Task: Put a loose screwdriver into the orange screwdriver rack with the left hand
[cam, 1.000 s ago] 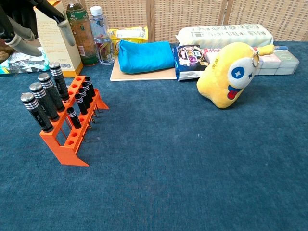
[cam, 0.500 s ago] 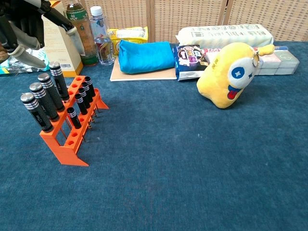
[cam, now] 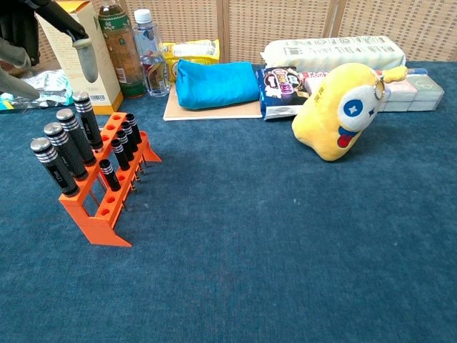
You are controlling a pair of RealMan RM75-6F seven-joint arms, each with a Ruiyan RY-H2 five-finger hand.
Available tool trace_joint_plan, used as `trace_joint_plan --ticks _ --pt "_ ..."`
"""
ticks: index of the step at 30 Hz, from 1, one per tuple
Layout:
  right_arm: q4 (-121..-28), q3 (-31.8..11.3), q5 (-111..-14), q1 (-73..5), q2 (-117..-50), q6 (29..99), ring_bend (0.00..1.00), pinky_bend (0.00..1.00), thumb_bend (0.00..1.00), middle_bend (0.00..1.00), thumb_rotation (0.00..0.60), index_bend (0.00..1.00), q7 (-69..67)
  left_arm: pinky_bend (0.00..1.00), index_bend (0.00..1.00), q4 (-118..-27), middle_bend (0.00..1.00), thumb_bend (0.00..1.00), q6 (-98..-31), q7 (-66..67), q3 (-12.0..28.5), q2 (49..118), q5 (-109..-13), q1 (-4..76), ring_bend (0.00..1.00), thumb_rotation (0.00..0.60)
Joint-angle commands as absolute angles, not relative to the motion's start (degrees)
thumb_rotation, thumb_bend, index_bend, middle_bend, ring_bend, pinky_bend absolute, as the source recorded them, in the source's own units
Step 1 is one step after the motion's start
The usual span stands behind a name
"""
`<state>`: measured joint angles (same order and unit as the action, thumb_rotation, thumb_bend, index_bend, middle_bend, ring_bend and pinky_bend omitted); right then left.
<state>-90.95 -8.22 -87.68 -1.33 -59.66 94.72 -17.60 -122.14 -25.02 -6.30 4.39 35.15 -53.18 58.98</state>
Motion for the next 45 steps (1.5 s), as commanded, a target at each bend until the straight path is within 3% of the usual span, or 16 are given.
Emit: trace_joint_plan --ticks 1,45 --pt "-91.0 -8.2 -87.7 -1.3 -59.7 94.6 0.00 0.02 0.00 0.00 0.555 0.02 -17.5 1.00 0.33 -121.9 1.00 0.32 -24.5 -6.6 4.6 35.1 -53.5 58.6 0.95 0.600" --pt "-91.3 -8.2 -87.4 -1.3 -59.6 94.4 0.00 0.02 0.00 0.00 0.553 0.02 -17.4 1.00 0.35 -118.1 1.00 0.32 -19.3 -6.9 4.4 35.5 -50.3 59.3 0.95 0.600"
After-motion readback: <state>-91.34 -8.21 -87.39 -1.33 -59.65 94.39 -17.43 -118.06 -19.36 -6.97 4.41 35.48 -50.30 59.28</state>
